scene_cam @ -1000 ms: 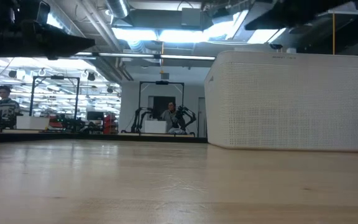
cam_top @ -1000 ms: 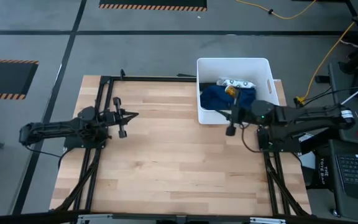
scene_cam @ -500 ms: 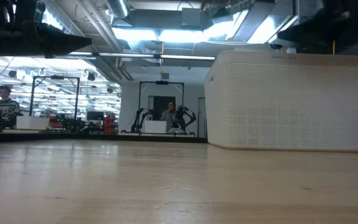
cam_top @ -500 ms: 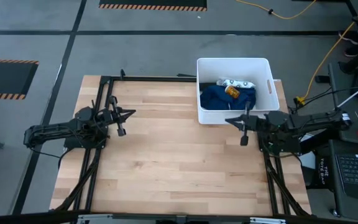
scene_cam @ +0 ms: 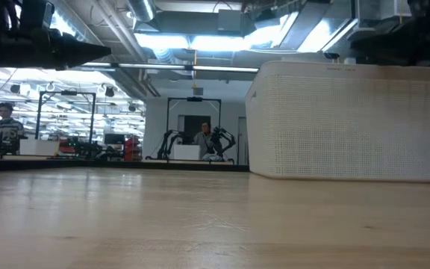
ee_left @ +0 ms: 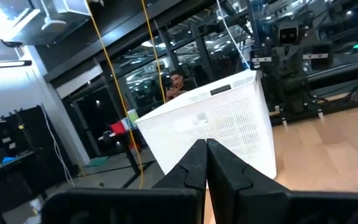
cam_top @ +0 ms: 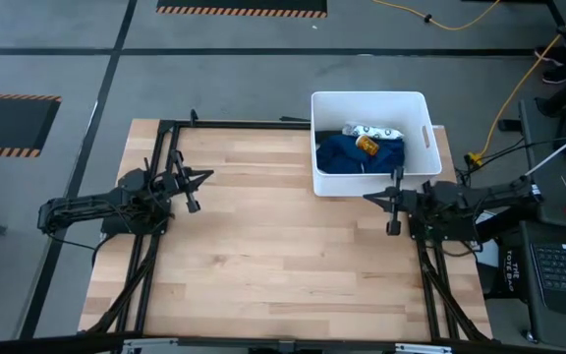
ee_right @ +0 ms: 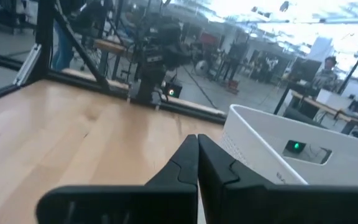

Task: Pick & place medical supplies in basket/bin
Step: Return to Home Position

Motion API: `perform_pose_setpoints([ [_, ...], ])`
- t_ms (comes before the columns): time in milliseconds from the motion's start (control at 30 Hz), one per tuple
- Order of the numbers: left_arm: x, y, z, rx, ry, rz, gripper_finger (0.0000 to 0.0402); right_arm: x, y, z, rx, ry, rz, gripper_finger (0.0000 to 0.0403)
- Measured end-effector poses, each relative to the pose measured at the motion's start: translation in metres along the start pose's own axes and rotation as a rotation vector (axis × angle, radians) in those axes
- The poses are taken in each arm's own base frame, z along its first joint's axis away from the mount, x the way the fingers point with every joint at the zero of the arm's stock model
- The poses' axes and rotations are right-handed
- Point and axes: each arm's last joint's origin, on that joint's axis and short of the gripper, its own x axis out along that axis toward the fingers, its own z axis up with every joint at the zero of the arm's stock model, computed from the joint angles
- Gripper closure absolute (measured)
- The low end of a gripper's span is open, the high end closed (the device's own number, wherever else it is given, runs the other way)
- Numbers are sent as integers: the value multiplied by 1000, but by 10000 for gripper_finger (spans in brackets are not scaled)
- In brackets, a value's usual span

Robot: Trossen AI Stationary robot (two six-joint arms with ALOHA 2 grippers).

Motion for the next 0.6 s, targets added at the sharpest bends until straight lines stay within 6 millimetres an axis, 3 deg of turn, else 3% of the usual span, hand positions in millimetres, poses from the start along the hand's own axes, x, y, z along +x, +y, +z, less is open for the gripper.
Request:
perform_pose_setpoints([
  [600, 0, 1, 2, -142, -23, 3, 398, -12, 2, -15, -10, -55, 17, 403],
])
